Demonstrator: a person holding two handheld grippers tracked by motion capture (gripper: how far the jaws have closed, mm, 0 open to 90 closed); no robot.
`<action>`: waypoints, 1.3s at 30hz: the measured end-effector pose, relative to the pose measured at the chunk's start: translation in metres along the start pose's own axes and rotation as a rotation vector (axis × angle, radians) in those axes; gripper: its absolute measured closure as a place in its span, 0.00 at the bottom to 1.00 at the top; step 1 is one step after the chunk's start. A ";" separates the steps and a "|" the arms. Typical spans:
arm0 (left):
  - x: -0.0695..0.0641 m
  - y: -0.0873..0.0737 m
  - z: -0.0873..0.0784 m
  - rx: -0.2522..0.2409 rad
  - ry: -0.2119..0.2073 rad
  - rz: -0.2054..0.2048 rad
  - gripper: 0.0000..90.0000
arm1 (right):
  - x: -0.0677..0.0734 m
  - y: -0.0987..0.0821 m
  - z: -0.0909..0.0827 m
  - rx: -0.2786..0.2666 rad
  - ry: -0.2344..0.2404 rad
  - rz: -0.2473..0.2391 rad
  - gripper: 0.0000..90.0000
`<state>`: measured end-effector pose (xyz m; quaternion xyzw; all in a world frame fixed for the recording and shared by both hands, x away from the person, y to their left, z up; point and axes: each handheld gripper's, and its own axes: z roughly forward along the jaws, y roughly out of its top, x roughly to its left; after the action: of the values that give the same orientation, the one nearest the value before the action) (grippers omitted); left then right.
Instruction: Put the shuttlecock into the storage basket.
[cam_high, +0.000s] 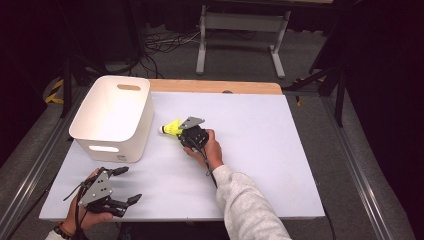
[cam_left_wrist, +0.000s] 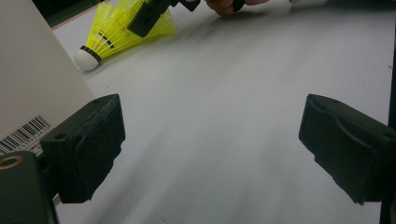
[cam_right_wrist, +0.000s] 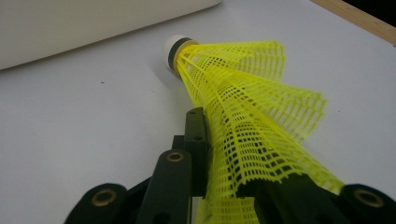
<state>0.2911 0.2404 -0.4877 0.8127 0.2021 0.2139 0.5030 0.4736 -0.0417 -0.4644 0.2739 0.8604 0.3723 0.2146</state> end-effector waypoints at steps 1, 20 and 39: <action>0.000 0.000 0.000 -0.001 -0.001 -0.002 0.09 | 0.000 0.000 0.000 -0.001 0.002 -0.002 0.90; -0.001 0.000 0.001 0.007 0.009 -0.007 0.09 | 0.008 -0.002 -0.013 -0.044 0.049 -0.006 0.95; 0.004 0.029 0.033 0.015 0.020 0.000 0.11 | 0.022 -0.026 -0.094 -0.162 0.131 -0.064 0.95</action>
<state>0.3163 0.2066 -0.4742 0.8142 0.2084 0.2205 0.4950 0.3949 -0.0921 -0.4287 0.2031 0.8480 0.4506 0.1911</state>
